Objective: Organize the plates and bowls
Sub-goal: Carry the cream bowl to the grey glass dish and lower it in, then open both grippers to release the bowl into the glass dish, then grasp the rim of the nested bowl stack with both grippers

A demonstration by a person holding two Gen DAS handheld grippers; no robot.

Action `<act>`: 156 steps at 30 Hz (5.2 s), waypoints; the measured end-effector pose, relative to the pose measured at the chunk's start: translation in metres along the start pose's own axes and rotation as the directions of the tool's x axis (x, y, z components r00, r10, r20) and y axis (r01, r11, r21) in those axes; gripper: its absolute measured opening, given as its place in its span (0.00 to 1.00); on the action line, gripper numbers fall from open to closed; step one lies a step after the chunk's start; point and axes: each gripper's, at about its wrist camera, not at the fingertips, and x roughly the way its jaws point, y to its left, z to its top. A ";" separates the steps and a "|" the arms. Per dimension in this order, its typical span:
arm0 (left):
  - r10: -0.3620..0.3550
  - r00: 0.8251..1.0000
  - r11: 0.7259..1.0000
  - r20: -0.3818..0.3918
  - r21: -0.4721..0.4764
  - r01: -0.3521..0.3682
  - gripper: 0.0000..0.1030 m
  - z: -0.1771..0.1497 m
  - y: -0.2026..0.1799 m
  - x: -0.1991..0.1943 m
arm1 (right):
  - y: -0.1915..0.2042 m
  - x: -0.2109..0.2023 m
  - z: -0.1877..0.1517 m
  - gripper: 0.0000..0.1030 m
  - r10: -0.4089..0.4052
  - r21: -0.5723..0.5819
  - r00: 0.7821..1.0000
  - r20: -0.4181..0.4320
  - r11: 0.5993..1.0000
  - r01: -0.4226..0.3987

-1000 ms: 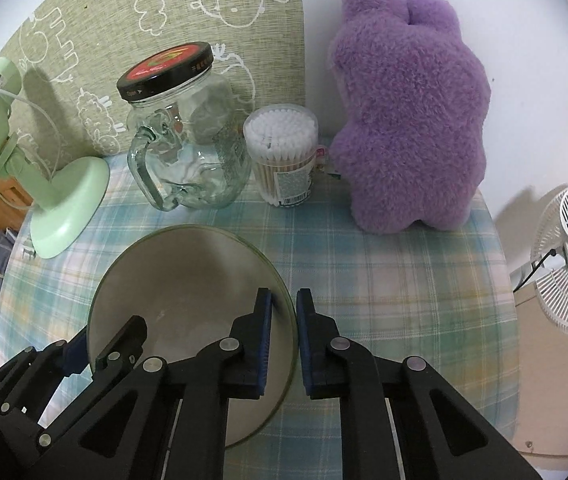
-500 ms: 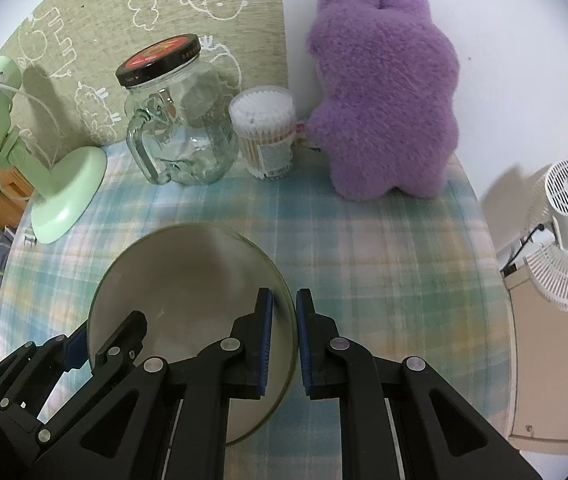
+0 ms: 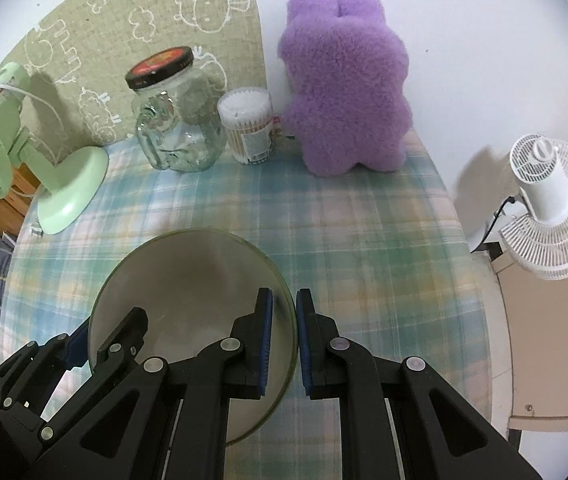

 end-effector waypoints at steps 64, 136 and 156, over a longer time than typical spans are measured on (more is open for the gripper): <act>-0.116 0.993 0.987 0.032 0.115 0.112 0.19 -0.183 0.117 -0.145 | 0.102 -0.176 -0.205 0.15 -0.115 0.038 0.992 0.054 0.993 0.113; -0.236 0.965 0.961 -0.112 0.118 0.249 0.81 -0.226 0.125 -0.106 | 0.082 -0.140 -0.255 0.57 -0.009 0.135 0.996 -0.089 0.991 0.021; -0.169 0.969 0.980 -0.181 0.075 0.185 0.80 -0.222 0.117 -0.085 | 0.088 -0.081 -0.239 0.57 0.147 0.110 0.966 -0.213 0.986 -0.126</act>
